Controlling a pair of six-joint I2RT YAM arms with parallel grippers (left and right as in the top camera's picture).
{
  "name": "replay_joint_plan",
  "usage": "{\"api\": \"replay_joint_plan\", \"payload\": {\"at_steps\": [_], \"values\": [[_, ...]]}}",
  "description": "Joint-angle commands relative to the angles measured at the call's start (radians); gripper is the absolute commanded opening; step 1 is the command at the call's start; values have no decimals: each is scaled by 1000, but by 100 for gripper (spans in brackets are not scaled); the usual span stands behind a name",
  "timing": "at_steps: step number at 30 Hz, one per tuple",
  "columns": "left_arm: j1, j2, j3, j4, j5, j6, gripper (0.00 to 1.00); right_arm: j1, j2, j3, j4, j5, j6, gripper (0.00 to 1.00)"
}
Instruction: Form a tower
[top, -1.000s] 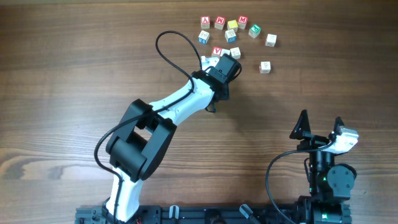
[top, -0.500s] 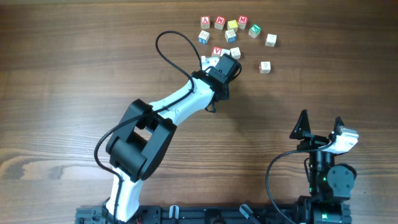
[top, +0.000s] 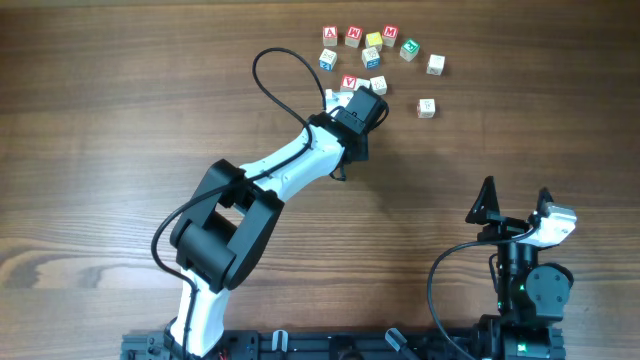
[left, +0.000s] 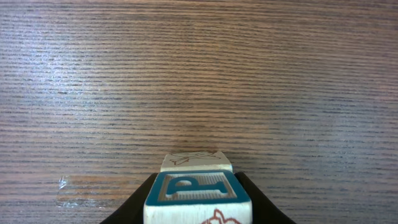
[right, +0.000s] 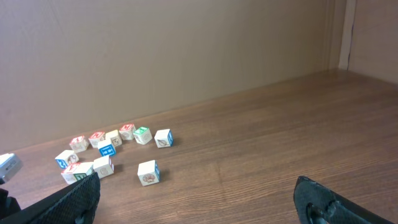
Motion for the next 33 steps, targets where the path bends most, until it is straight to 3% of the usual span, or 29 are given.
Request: {"api": "replay_joint_plan", "payload": {"at_steps": [1,4,12,16,19,21,25,33], "values": [[6,13,0,2,5,56,32,-4,-4,-1,3,-10,7,100],[6,13,0,3,5,55,35,-4,-4,-1,3,-10,7,100],[6,13,0,3,5,55,56,-4,-4,-1,3,-10,7,100],[6,13,0,11,5,55,88,-4,-4,-1,3,-10,7,100],[6,13,0,14,5,55,91,-4,-4,-1,3,-10,7,100],[6,13,0,16,5,55,100,-4,-4,-1,3,-10,7,100],[6,0,11,19,5,56,100,-4,-4,-1,3,-10,7,100],[6,-222,18,10,5,56,100,-4,-4,-1,3,-10,7,100]]}}
